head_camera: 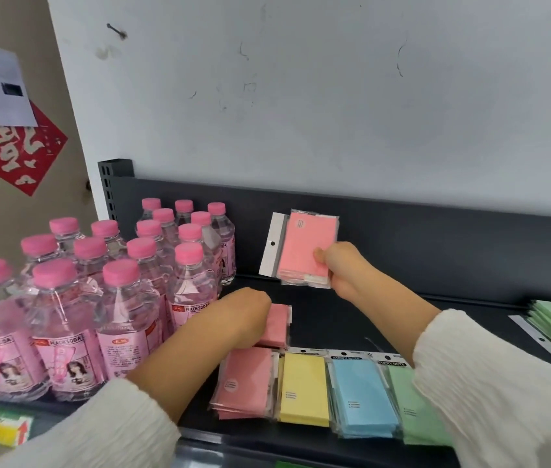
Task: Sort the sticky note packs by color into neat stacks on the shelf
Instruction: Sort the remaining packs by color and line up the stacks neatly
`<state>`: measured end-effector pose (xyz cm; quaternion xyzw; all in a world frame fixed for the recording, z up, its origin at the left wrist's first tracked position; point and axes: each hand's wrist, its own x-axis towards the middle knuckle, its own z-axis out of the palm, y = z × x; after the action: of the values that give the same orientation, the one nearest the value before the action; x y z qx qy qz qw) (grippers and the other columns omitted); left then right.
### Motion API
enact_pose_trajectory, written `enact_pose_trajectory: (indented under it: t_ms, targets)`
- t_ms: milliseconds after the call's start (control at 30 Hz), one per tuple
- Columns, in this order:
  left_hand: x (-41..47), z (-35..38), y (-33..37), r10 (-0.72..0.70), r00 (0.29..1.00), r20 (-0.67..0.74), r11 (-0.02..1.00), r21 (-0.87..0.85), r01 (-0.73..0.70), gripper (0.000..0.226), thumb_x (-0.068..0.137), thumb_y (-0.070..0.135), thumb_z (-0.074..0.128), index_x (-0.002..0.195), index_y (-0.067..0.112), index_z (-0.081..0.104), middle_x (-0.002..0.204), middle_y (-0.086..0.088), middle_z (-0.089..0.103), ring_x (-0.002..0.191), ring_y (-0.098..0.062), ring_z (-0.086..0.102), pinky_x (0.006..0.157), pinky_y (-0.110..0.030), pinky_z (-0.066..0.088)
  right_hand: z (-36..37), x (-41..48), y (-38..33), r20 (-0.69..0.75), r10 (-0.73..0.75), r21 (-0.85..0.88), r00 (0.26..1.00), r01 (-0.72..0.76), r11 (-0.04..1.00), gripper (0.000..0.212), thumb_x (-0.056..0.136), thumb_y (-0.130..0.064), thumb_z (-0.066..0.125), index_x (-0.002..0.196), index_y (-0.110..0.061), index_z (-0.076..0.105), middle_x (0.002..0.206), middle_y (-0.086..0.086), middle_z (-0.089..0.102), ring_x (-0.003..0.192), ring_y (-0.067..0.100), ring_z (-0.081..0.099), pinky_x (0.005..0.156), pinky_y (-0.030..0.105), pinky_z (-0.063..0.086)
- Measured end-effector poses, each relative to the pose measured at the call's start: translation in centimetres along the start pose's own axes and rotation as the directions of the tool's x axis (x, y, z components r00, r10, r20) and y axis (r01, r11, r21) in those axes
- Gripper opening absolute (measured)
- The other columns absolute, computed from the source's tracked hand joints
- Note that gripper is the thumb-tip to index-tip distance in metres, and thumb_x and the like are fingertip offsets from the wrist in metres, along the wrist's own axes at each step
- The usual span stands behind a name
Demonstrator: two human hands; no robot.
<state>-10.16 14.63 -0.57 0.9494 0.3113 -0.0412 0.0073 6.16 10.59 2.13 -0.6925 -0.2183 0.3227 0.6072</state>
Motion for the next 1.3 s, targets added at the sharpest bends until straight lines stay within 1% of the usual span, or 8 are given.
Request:
enact_pose_trajectory:
  t_ms: [133,367,600,767,933,1067,1167,1300]
  targets:
    - [-0.7,1.7,-0.7,0.076,0.995,-0.068,0.996,-0.051,-0.080,0.033,0.089,0.000,0.043,0.111,0.010,0.066,0.111,-0.010,0.065,0.104,-0.026,0.059,0.087,-0.033,0.048,3.6,1.4,0.7,0.041,0.074,-0.037,0.996,-0.072,0.997,0.034,0.094,-0.003,0.049,0.128,0.000,0.046,0.120,0.018,0.060,0.104,0.032,0.061,0.079,0.043,0.053]
    - [-0.5,1.6,-0.5,0.121,0.988,-0.094,0.993,0.019,-0.120,0.034,0.083,-0.007,0.042,0.102,0.005,0.067,0.098,-0.012,0.064,0.087,-0.027,0.057,0.074,-0.031,0.042,7.2,3.3,2.9,0.090,0.175,-0.214,0.980,-0.153,0.965,0.031,0.093,-0.002,0.050,0.124,0.003,0.051,0.119,0.020,0.061,0.108,0.035,0.059,0.095,0.050,0.048]
    - [-1.0,1.9,-0.6,0.160,0.975,-0.152,0.986,0.078,-0.149,0.025,0.084,-0.004,0.044,0.085,0.010,0.065,0.075,-0.005,0.047,0.073,-0.026,0.048,0.065,-0.033,0.039,6.5,3.4,2.5,0.063,0.215,-0.470,0.974,-0.161,0.868,0.037,0.095,-0.009,0.050,0.132,-0.004,0.044,0.131,0.016,0.053,0.117,0.028,0.053,0.101,0.040,0.043]
    - [-1.1,2.1,-0.4,0.166,0.975,-0.146,0.985,0.069,-0.158,0.025,0.090,0.002,0.046,0.091,0.010,0.069,0.087,-0.007,0.063,0.085,-0.027,0.060,0.074,-0.034,0.047,6.0,2.6,2.9,0.084,0.233,-0.539,0.969,-0.153,0.828,0.032,0.097,-0.013,0.048,0.127,-0.005,0.045,0.125,0.015,0.055,0.114,0.028,0.054,0.095,0.037,0.044]
    - [-1.4,2.0,-0.4,0.119,0.988,-0.097,0.993,0.036,-0.116,0.022,0.086,0.002,0.048,0.088,0.011,0.069,0.089,-0.010,0.064,0.087,-0.029,0.061,0.075,-0.035,0.048,5.6,2.1,3.4,0.108,0.199,-0.597,0.974,-0.096,0.796,0.032,0.095,-0.016,0.051,0.125,-0.004,0.048,0.104,0.011,0.050,0.088,0.022,0.049,0.078,0.032,0.045]
    - [-2.0,0.7,0.3,0.077,0.997,-0.031,0.997,-0.012,-0.078,0.032,0.093,0.006,0.043,0.117,0.012,0.065,0.118,-0.006,0.064,0.108,-0.025,0.059,0.091,-0.031,0.046,5.1,1.7,3.9,0.077,0.168,-0.541,0.983,-0.101,0.835,0.042,0.092,-0.027,0.055,0.127,-0.007,0.047,0.104,0.009,0.055,0.070,0.016,0.049,0.056,0.026,0.040]
    - [-2.7,0.3,-0.1,0.046,0.983,-0.175,0.980,-0.185,-0.078,0.034,0.097,0.010,0.042,0.127,0.017,0.056,0.131,0.000,0.055,0.119,-0.020,0.051,0.094,-0.025,0.039,3.9,1.1,3.4,0.045,0.116,-0.508,0.992,-0.077,0.858,0.049,0.091,-0.035,0.054,0.132,-0.009,0.043,0.113,0.008,0.054,0.090,0.020,0.055,0.071,0.030,0.047]
    - [-4.2,0.4,-0.5,0.139,0.956,-0.258,0.940,-0.270,-0.210,0.024,0.095,0.029,0.051,0.115,0.026,0.064,0.119,0.005,0.060,0.108,-0.015,0.056,0.095,-0.034,0.045,1.1,-2.3,1.3,0.223,0.055,-0.653,0.973,0.108,0.749,0.034,0.093,-0.031,0.054,0.122,-0.013,0.054,0.116,0.006,0.057,0.104,0.021,0.056,0.086,0.032,0.046]
